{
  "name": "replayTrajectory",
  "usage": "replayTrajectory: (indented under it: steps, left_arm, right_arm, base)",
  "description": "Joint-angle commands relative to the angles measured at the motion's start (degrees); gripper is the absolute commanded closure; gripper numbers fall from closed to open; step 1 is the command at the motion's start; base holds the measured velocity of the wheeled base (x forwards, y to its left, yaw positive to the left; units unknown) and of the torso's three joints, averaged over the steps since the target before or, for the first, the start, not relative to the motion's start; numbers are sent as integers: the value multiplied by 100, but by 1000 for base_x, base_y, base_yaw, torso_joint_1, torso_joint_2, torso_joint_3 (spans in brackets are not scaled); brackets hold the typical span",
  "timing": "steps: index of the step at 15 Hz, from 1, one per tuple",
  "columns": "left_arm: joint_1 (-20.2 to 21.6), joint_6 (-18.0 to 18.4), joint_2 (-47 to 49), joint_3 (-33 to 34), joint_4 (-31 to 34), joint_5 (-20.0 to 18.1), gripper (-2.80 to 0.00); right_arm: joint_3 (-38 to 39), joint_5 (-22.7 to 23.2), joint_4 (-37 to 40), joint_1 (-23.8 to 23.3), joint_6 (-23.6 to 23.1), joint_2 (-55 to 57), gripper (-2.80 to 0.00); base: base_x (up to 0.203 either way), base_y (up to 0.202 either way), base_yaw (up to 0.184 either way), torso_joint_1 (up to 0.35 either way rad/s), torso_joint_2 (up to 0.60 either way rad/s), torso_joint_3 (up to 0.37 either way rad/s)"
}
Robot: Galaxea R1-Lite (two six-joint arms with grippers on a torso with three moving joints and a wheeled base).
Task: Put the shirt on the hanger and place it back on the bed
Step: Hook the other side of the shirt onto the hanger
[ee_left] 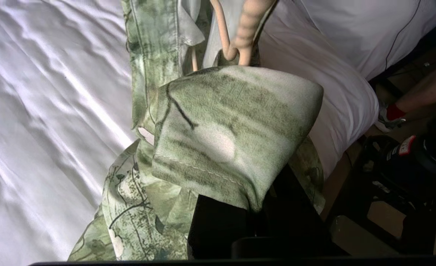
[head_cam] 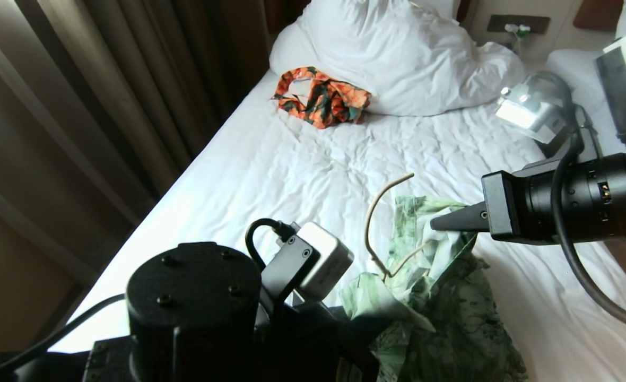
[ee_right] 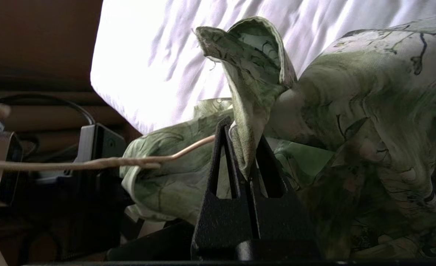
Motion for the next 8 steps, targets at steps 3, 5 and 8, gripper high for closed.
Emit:
replayTrajectory:
  steps: [3, 5, 8]
  left_arm:
    - [29, -6, 282, -420, -23, -8, 0]
    - [29, -21, 439, -593, -31, 8, 0]
    - [98, -68, 568, -945, -32, 82, 0]
  right_arm:
    - [27, 8, 27, 433, -121, -319, 0]
    - [86, 31, 69, 452, -201, -439, 0]
    - [106, 53, 289, 614, -202, -637, 0]
  base:
    - [0, 0, 0, 0, 0, 0]
    - [0, 0, 0, 0, 0, 0]
    - [0, 0, 0, 0, 0, 0]
